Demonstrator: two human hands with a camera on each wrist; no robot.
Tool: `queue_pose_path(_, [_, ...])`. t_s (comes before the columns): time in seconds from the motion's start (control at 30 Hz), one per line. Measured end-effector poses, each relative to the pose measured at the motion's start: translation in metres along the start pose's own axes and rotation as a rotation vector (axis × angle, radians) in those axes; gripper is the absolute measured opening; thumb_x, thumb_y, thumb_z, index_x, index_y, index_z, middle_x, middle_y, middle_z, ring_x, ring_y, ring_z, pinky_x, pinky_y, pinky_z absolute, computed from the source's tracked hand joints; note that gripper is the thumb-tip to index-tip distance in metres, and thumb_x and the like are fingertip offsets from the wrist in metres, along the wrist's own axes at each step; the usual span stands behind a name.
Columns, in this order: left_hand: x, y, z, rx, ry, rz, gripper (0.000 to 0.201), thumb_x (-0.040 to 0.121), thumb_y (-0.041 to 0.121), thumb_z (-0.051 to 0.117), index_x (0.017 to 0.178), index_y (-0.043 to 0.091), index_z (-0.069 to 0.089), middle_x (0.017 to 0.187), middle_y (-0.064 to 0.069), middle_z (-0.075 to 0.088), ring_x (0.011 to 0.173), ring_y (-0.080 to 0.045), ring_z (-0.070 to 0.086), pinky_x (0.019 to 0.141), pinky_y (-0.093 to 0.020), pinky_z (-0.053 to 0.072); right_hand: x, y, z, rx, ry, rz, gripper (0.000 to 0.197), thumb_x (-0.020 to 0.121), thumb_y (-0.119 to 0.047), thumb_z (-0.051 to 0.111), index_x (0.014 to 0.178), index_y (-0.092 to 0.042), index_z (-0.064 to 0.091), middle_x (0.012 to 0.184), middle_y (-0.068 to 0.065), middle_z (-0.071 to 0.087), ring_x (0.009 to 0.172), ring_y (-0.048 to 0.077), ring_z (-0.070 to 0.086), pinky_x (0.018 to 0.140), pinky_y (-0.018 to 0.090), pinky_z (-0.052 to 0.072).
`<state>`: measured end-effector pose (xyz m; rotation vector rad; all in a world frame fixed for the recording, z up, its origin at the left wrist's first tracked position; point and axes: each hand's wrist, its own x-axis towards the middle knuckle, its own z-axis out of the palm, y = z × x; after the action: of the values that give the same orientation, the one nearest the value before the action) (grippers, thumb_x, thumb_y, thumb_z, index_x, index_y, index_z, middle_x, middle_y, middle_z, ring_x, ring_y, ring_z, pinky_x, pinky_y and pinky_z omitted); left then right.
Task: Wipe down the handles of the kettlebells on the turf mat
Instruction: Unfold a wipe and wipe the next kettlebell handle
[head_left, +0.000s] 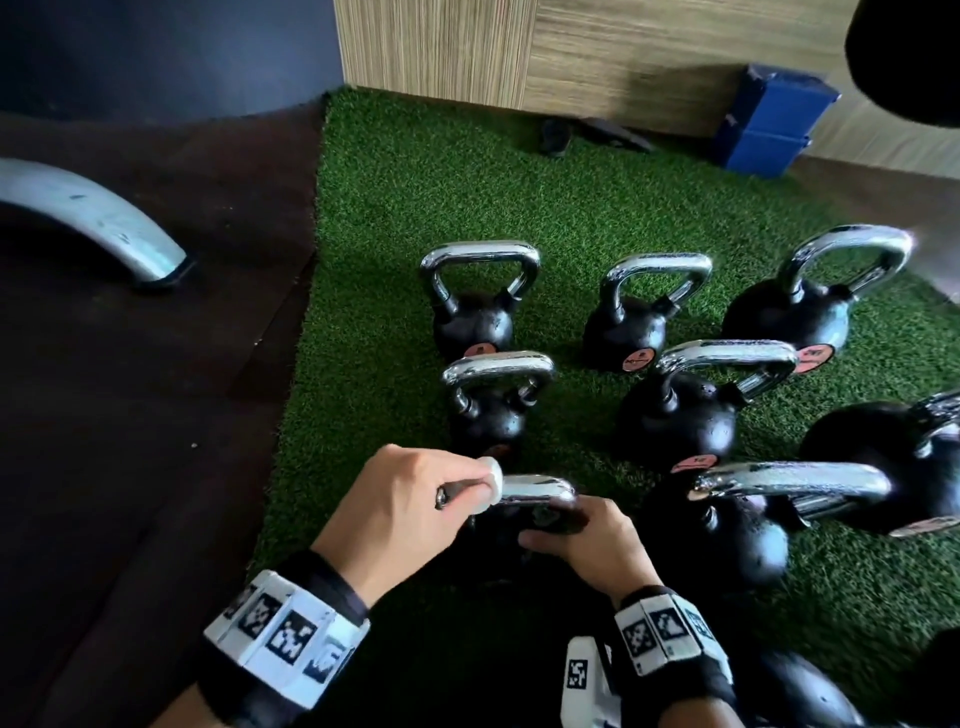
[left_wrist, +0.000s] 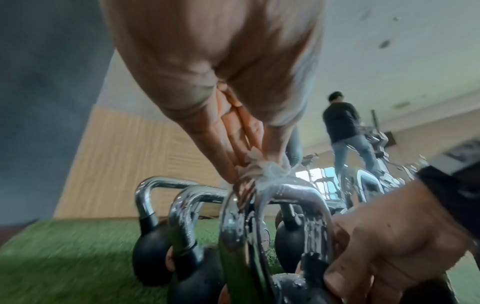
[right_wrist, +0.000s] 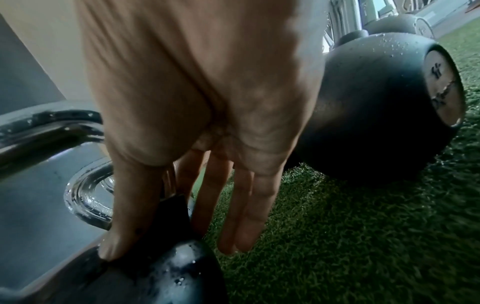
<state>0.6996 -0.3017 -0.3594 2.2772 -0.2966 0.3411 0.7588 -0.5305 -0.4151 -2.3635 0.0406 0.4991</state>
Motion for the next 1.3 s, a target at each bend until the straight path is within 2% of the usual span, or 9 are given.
queue_pose_path(0.1, [-0.008, -0.011, -0.010, -0.073, 0.065, -0.085, 0.015, 0.091, 0.047, 0.074, 0.103, 0.040, 0.080, 0.093, 0.035, 0.073, 0.069, 0.002, 0.072, 0.055, -0.022, 0.056, 0.003, 0.004, 0.003, 0.009, 0.040, -0.007, 0.038, 0.056, -0.048, 0.092, 0.087, -0.032, 0.079, 0.075, -0.015, 0.073, 0.070, -0.011, 0.062, 0.053, 0.002, 0.042])
queue_pose_path(0.23, [-0.020, -0.013, -0.003, -0.120, 0.062, 0.013, 0.023, 0.090, 0.041, 0.071, 0.108, 0.032, 0.080, 0.110, 0.035, 0.070, 0.102, 0.006, 0.071, 0.084, -0.013, 0.057, 0.003, 0.007, 0.005, 0.031, 0.036, 0.023, 0.038, 0.054, -0.049, 0.092, 0.085, -0.031, 0.079, 0.075, -0.013, 0.074, 0.072, -0.005, 0.066, 0.058, 0.007, 0.045])
queue_pose_path(0.33, [-0.031, -0.030, -0.006, -0.234, 0.115, -0.168, 0.020, 0.085, 0.045, 0.071, 0.104, 0.046, 0.077, 0.106, 0.033, 0.071, 0.101, 0.008, 0.070, 0.081, -0.006, 0.052, 0.004, 0.009, 0.007, 0.055, 0.046, 0.022, 0.037, 0.054, -0.048, 0.092, 0.085, -0.032, 0.079, 0.075, -0.013, 0.075, 0.072, -0.004, 0.067, 0.059, 0.007, 0.046])
queue_pose_path(0.4, [-0.039, -0.040, -0.006, -0.267, 0.100, -0.233, 0.020, 0.083, 0.037, 0.073, 0.099, 0.050, 0.076, 0.104, 0.031, 0.073, 0.102, 0.008, 0.070, 0.085, -0.006, 0.051, 0.004, 0.009, 0.007, 0.075, 0.044, 0.024, 0.036, 0.054, -0.047, 0.092, 0.084, -0.032, 0.079, 0.074, -0.014, 0.075, 0.071, -0.004, 0.068, 0.058, 0.008, 0.046])
queue_pose_path(0.6, [-0.055, -0.062, 0.015, -0.441, 0.139, -0.338, 0.023, 0.084, 0.029, 0.075, 0.106, 0.026, 0.081, 0.109, 0.014, 0.077, 0.108, -0.005, 0.072, 0.092, -0.013, 0.053, 0.006, 0.011, 0.008, 0.105, 0.056, 0.024, 0.036, 0.053, -0.044, 0.094, 0.082, -0.030, 0.079, 0.073, -0.012, 0.075, 0.071, -0.004, 0.068, 0.054, 0.004, 0.042])
queue_pose_path(0.77, [-0.061, -0.076, 0.041, -0.528, 0.101, -0.463, 0.027, 0.085, 0.010, 0.078, 0.096, 0.034, 0.082, 0.103, 0.008, 0.079, 0.103, -0.010, 0.074, 0.086, -0.016, 0.057, 0.006, 0.009, 0.009, 0.140, 0.059, 0.022, 0.033, 0.053, -0.041, 0.094, 0.081, -0.034, 0.079, 0.071, -0.015, 0.074, 0.068, -0.006, 0.068, 0.056, 0.005, 0.044])
queue_pose_path(0.97, [-0.069, -0.079, 0.053, -0.532, 0.119, -0.475, 0.020, 0.074, 0.036, 0.083, 0.092, 0.044, 0.081, 0.100, 0.011, 0.079, 0.101, -0.005, 0.074, 0.089, -0.017, 0.056, 0.000, 0.004, 0.007, 0.117, 0.071, 0.015, 0.028, 0.054, -0.041, 0.095, 0.069, -0.038, 0.072, 0.070, -0.015, 0.073, 0.071, -0.005, 0.067, 0.059, 0.006, 0.046])
queue_pose_path(1.17, [-0.058, -0.085, 0.059, -0.506, 0.177, -0.455, 0.035, 0.070, 0.063, 0.082, 0.097, 0.040, 0.082, 0.099, 0.013, 0.079, 0.098, -0.006, 0.075, 0.089, -0.027, 0.059, -0.008, 0.006, 0.004, -0.034, 0.076, -0.019, 0.035, 0.053, -0.042, 0.094, 0.077, -0.024, 0.077, 0.074, -0.011, 0.071, 0.071, -0.003, 0.063, 0.056, 0.006, 0.042])
queue_pose_path(1.3, [-0.030, -0.082, 0.055, -0.444, 0.180, -0.443, 0.029, 0.076, 0.072, 0.072, 0.100, 0.055, 0.076, 0.099, 0.020, 0.078, 0.096, -0.002, 0.075, 0.088, -0.031, 0.061, -0.016, 0.008, -0.005, -0.169, -0.013, -0.087, 0.030, 0.057, -0.026, 0.093, 0.056, -0.027, 0.063, 0.059, -0.011, 0.059, 0.058, -0.006, 0.054, 0.054, 0.005, 0.039])
